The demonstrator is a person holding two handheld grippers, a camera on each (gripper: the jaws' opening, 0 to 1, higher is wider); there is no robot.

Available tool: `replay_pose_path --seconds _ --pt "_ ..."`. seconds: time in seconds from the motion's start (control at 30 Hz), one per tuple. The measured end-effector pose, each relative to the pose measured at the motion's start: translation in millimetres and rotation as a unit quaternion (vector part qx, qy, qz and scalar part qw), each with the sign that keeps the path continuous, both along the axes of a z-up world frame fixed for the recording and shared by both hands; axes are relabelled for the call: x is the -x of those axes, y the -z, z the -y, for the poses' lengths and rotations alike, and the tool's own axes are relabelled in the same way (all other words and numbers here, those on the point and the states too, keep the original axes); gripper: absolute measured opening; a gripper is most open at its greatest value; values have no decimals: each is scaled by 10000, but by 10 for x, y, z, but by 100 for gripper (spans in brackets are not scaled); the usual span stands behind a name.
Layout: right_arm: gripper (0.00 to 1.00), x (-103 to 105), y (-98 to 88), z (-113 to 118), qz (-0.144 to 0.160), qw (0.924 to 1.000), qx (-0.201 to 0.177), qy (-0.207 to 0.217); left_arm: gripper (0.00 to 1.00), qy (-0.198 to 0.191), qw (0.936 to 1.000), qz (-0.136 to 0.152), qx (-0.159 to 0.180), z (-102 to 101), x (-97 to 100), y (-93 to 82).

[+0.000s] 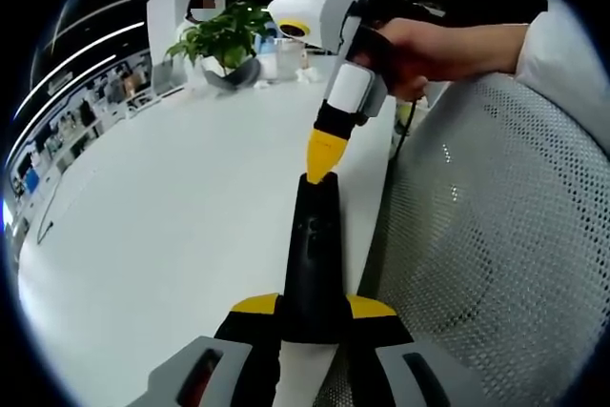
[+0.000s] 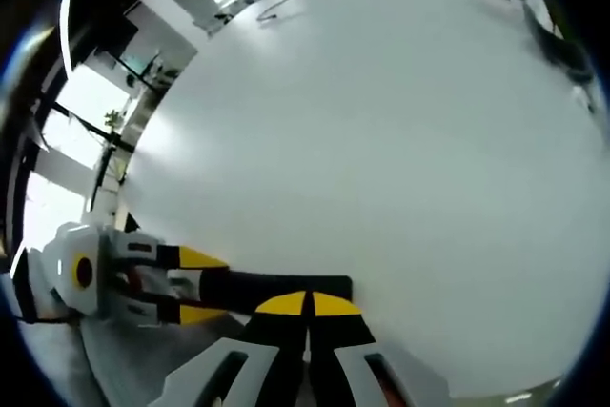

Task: Press the specified remote control buttons in sequence, fully releasing each button before pressing the next.

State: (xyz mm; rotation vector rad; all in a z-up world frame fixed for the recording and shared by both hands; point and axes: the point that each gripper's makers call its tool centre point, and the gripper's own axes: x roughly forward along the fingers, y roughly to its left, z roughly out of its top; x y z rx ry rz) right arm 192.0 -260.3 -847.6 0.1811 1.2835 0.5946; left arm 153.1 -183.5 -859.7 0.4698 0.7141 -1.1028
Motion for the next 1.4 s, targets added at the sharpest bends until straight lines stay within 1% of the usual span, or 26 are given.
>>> replay_pose_path --seconds 0.1,0.17,0.2,0.23,0.3,0.43,0.6,0.67,0.7,0.77,0.83,1.17,1.33,1.4 --pt "0 -10 -38 -22 -55 9996 -231 138 24 21 10000 1 -1 4 7 0" --pt "0 3 -53 -54 -111 9992 -358 156 24 80 10000 0 8 18 25 0" --pt "0 8 -52 -59 -128 9991 -371 155 24 86 10000 -9 5 18 31 1" --pt "0 24 -36 -66 -208 9990 -375 145 24 108 9999 -7 4 24 40 1" --pt "0 53 -2 -55 -290 9992 -245 96 24 98 10000 -17 6 23 36 5" --pt "0 93 -6 -79 -382 9989 -285 24 24 109 9999 -13 3 27 34 8" --pt "0 118 16 -80 -399 9990 -179 -34 24 105 9999 -14 14 28 32 9" --pt "0 112 9 -90 -300 9994 -123 -116 24 103 9999 -13 21 30 30 8" --pt "0 117 16 -90 -249 9995 -44 -198 24 104 9999 -13 23 32 29 8" --pt "0 140 59 -78 -288 9991 83 -303 24 105 9999 -16 29 35 27 7" --pt "0 129 41 -78 -229 9993 55 -295 24 106 9999 -16 31 37 24 7" --pt "0 123 36 -73 -278 9993 11 -238 24 109 9999 -15 45 34 22 6" --pt "0 122 39 -73 -210 9993 67 -318 24 105 9999 -16 51 36 23 3" --pt "0 118 41 -69 -235 9993 42 -287 24 105 9999 -16 51 36 22 2"
